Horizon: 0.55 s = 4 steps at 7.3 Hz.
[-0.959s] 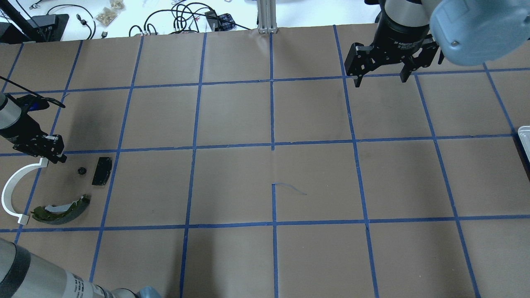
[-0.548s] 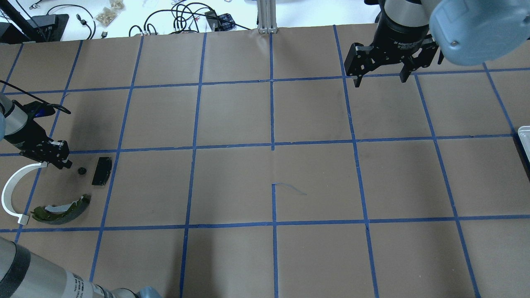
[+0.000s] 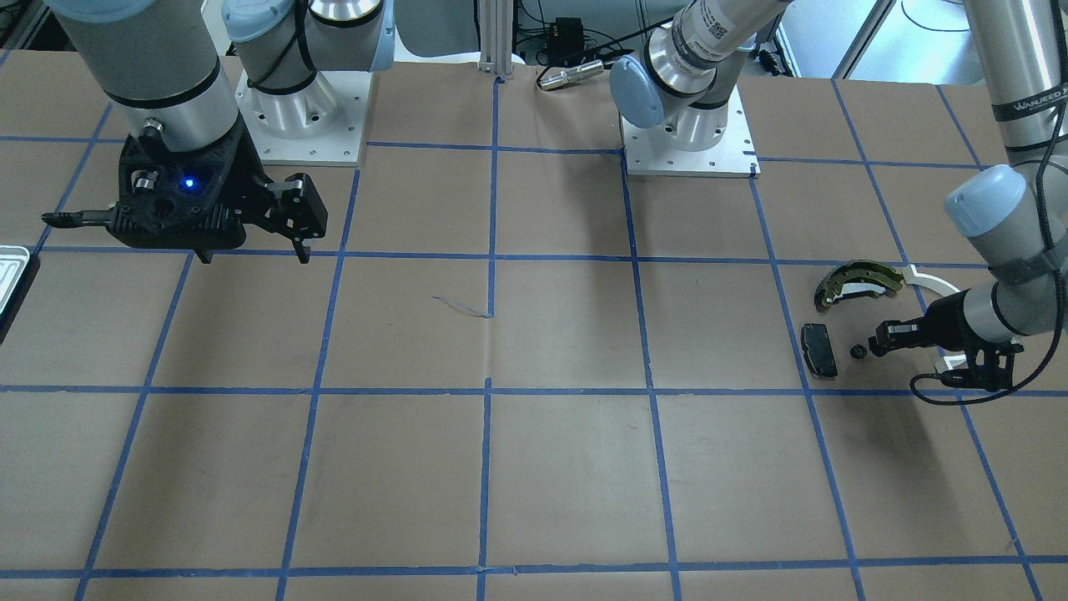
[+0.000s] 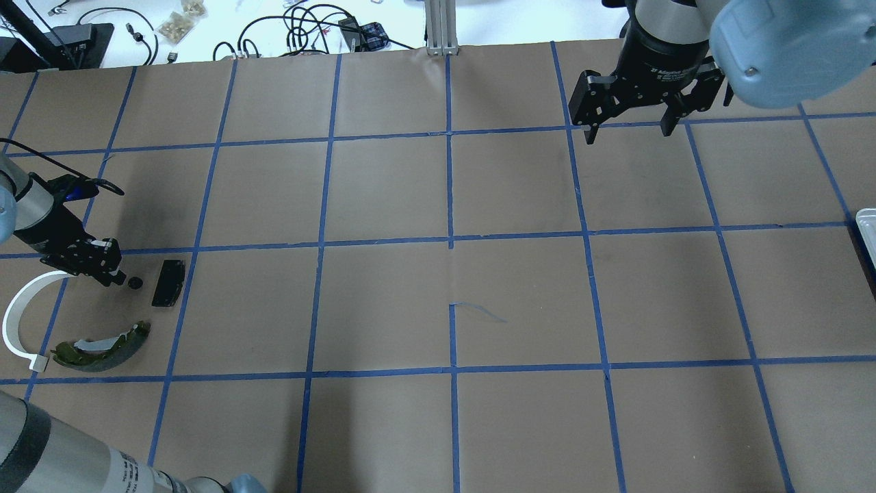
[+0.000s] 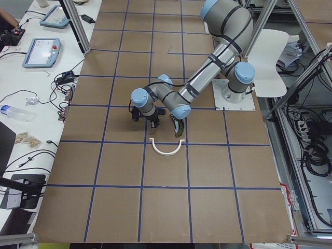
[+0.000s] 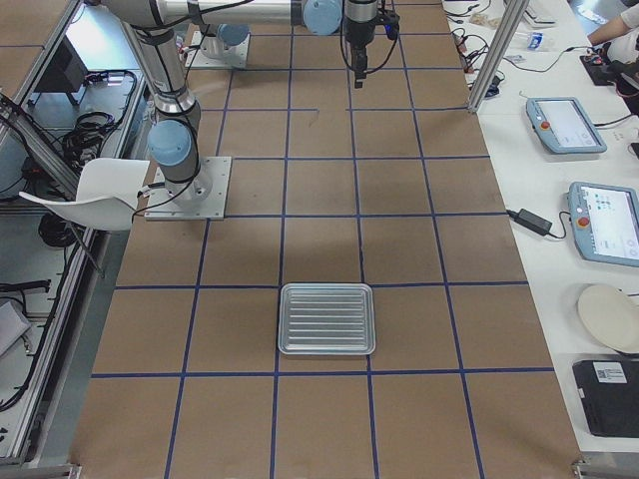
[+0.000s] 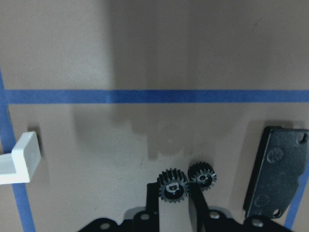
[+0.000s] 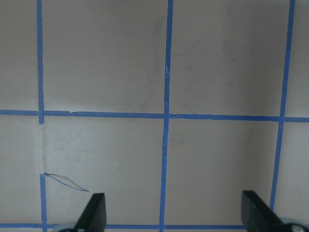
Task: Place bearing gear from tray to pile
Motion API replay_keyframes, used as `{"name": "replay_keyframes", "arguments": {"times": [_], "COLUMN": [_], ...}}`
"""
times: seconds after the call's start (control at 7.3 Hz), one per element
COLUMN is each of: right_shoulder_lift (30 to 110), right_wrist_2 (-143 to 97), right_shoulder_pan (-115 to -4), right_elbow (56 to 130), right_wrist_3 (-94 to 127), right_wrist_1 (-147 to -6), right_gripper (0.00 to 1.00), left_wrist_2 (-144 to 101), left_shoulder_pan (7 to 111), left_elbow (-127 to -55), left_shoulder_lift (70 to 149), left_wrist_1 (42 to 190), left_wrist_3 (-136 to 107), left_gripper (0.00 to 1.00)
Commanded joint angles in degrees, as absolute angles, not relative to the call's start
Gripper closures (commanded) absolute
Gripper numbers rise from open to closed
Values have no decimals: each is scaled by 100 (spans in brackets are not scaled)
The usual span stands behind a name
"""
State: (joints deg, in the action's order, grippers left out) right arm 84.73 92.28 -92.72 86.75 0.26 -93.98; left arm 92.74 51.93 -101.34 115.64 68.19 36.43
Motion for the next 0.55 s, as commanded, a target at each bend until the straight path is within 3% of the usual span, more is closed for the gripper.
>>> {"name": "replay_keyframes", "arguments": {"times": [0.0,0.14,0.27,0.41], "right_shoulder_lift": [8473,8473,8473,8473], "right_wrist_2": [9237,9229,9229,9229], "right_shoulder_pan": [-9272,-9272,-9272,-9272], "right_elbow": [8675,8675,8675,8675], "right_wrist_3": [26,26,26,26], "right_wrist_1": [-9396,-9404,-9404,-9396], "right_gripper": [0,0,0,0], "left_wrist_2": [9299,9299,9299,9299], "left_shoulder_pan": [5168,5168,5168,5177], "left_elbow": [-10160,-10160,-10160,-10151], "left_shoulder_lift": [11566,11566,11566,11575], "left_wrist_1": [6820,6820,6820,6820], "left_wrist_3": [3647,3639,3630,3612], "left_gripper": [82,63,19,0]}}
